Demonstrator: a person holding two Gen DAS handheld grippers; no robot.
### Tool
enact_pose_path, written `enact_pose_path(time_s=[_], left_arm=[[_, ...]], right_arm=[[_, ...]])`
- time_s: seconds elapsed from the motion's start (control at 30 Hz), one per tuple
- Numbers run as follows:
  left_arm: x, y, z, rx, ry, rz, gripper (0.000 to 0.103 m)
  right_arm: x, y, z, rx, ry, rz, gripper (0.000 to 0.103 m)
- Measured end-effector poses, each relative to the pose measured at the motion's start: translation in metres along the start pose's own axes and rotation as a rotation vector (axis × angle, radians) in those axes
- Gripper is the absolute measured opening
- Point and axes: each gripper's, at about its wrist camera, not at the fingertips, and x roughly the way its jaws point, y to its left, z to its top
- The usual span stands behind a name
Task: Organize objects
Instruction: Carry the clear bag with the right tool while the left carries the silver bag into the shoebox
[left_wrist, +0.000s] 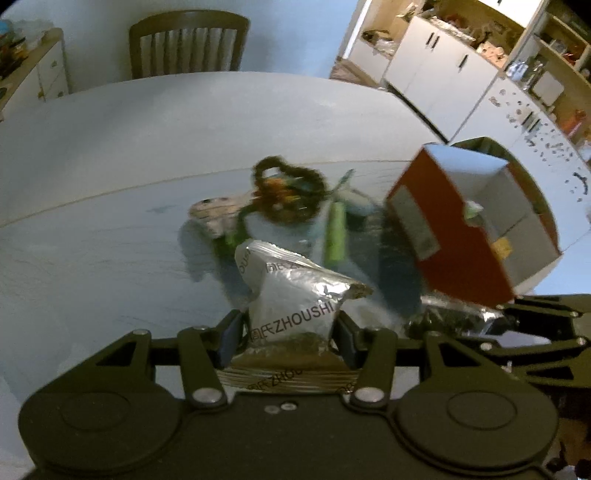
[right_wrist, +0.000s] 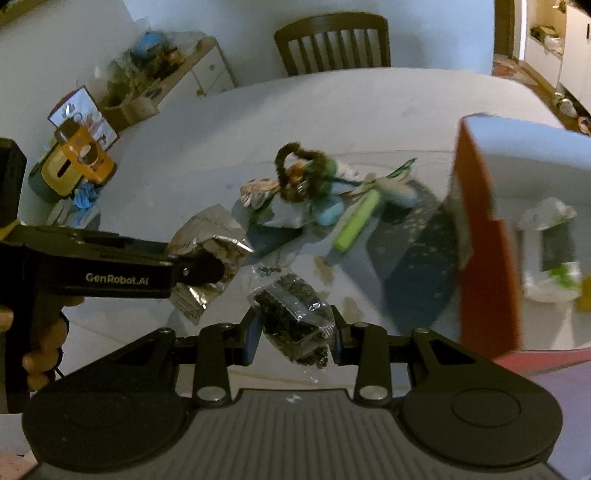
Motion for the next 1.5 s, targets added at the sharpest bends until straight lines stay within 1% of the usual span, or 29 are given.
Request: enact_pose_path(time_s=[0.23, 0.43, 0.67, 0.7, 0.77, 0.87, 0.97, 1.03, 1.17, 1.27, 1.33, 1.37, 1.43, 1.47, 1.5], left_arm=[[-0.018, -0.047, 0.006, 0.036, -0.021, -0.025, 0.052], [-0.02, -0.09, 0.012, 0.076, -0.026, -0.047, 0.052], [-0.012, -0.139, 0.023, 0.143, -0.041, -0.047, 0.052], [-0.009, -0.145, 0.025, 0.145, -0.043, -0.051, 0.05], [-0.006, -0.158, 0.028, 0.155, -0.053, -0.065, 0.05], [-0.002, -0.179, 0.032, 0.197, -0.071, -0.079, 0.049], [0.009, -0.196, 0.035, 0.223, -0.065, -0.085, 0.049], [0.017, -0.199, 0.038, 0.2, -0.06, -0.068, 0.047], [0.023, -0.183, 0.038, 0.118, -0.05, -0.023, 0.047], [0.027, -0.164, 0.035, 0.084, -0.027, 0.023, 0.05], [0.033, -0.151, 0.03, 0.05, 0.014, 0.027, 0.055], [0.037, -0.147, 0.027, 0.051, 0.029, 0.015, 0.058], [0.043, -0.144, 0.019, 0.099, 0.036, 0.002, 0.078], [0.046, -0.143, 0.014, 0.128, 0.039, -0.001, 0.082], [0.05, -0.141, 0.009, 0.148, 0.043, -0.014, 0.083]], right_arm=[[-0.048, -0.032, 0.005, 0.04, -0.058, 0.004, 0.036], [-0.077, -0.065, 0.007, 0.075, -0.093, -0.005, 0.036], [-0.096, -0.111, 0.004, 0.098, -0.118, -0.045, 0.036], [-0.099, -0.118, 0.003, 0.102, -0.121, -0.053, 0.036], [-0.103, -0.133, 0.001, 0.117, -0.125, -0.068, 0.036], [-0.108, -0.155, 0.0, 0.138, -0.128, -0.085, 0.036], [-0.11, -0.174, 0.0, 0.149, -0.134, -0.105, 0.036], [-0.112, -0.185, 0.001, 0.157, -0.139, -0.117, 0.036], [-0.114, -0.207, 0.002, 0.169, -0.146, -0.13, 0.036], [-0.117, -0.218, 0.002, 0.174, -0.156, -0.134, 0.036], [-0.116, -0.226, 0.002, 0.185, -0.155, -0.13, 0.036], [-0.115, -0.229, 0.002, 0.188, -0.153, -0.13, 0.036], [-0.114, -0.233, 0.003, 0.185, -0.145, -0.133, 0.036], [-0.112, -0.235, 0.003, 0.181, -0.141, -0.132, 0.036], [-0.111, -0.236, 0.004, 0.177, -0.137, -0.133, 0.036]])
